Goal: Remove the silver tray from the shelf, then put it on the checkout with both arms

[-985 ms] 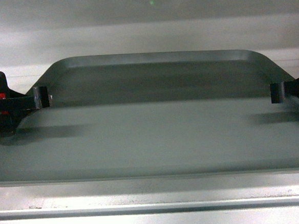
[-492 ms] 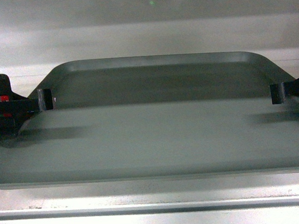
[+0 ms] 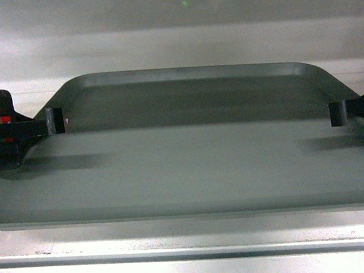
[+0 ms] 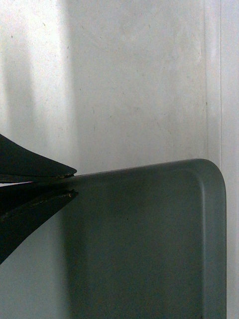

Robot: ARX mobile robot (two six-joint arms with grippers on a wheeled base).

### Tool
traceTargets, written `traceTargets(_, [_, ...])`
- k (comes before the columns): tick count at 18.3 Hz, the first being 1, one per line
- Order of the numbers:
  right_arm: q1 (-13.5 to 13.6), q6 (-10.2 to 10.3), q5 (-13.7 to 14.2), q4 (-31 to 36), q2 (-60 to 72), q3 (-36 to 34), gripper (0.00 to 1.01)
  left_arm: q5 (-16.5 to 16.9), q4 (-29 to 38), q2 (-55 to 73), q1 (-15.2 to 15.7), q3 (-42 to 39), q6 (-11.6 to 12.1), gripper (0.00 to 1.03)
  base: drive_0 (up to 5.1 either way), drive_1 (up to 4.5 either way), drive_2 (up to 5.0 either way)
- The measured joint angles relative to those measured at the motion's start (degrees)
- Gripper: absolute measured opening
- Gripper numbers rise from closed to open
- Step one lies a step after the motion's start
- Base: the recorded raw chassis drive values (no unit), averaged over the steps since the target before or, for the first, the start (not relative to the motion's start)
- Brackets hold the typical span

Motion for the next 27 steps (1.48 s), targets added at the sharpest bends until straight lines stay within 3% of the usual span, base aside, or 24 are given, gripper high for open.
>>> traceTargets(15, [0.0,-0.02,0.0,0.0,0.0,0.0,0.03,0.0,0.0,0.0,0.0,0.0,0.02,0.04,0.0,0.0,0.0])
traceTargets(27, [0.0,-0.35,0.04,-0.17,0.02,0.11,0.03,-0.09,-0.04,0.07,-0.17,0.13,0.02,0.04,0.2,-3.86,4.2])
